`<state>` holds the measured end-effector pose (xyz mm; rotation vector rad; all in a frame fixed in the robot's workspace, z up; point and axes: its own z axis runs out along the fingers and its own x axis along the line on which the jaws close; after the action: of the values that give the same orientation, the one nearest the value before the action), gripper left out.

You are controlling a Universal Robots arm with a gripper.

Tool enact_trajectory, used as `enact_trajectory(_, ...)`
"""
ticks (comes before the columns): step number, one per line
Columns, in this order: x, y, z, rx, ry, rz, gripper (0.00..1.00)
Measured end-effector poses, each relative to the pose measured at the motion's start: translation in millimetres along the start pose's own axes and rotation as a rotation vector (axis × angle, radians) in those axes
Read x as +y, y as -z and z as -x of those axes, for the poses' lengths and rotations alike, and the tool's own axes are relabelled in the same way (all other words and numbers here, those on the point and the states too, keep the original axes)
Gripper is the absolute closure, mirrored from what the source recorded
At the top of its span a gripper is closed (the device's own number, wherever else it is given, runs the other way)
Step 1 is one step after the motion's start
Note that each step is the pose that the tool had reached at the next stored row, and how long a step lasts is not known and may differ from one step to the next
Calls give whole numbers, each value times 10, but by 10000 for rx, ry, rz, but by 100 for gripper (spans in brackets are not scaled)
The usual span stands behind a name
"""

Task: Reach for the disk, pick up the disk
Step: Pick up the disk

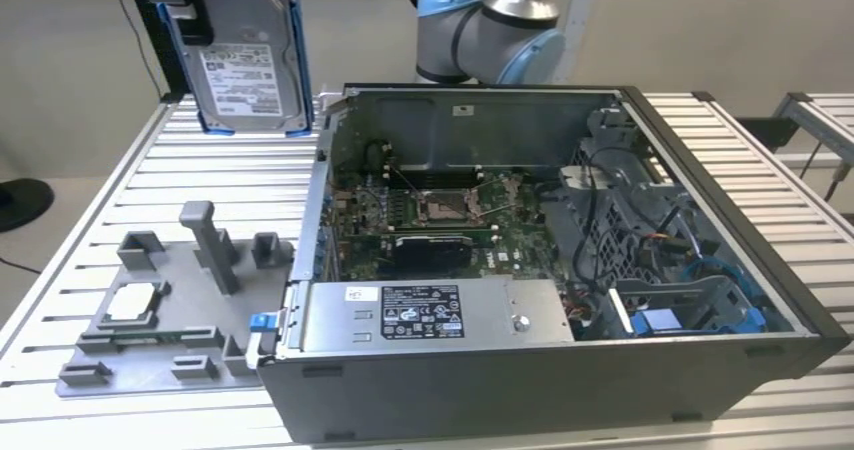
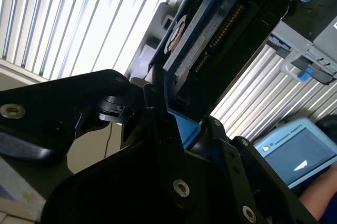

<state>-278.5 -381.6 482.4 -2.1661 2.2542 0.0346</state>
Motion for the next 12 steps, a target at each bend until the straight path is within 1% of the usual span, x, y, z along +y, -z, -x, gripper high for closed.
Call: enact_trajectory(12,-323,0,13,5,-45,9,100)
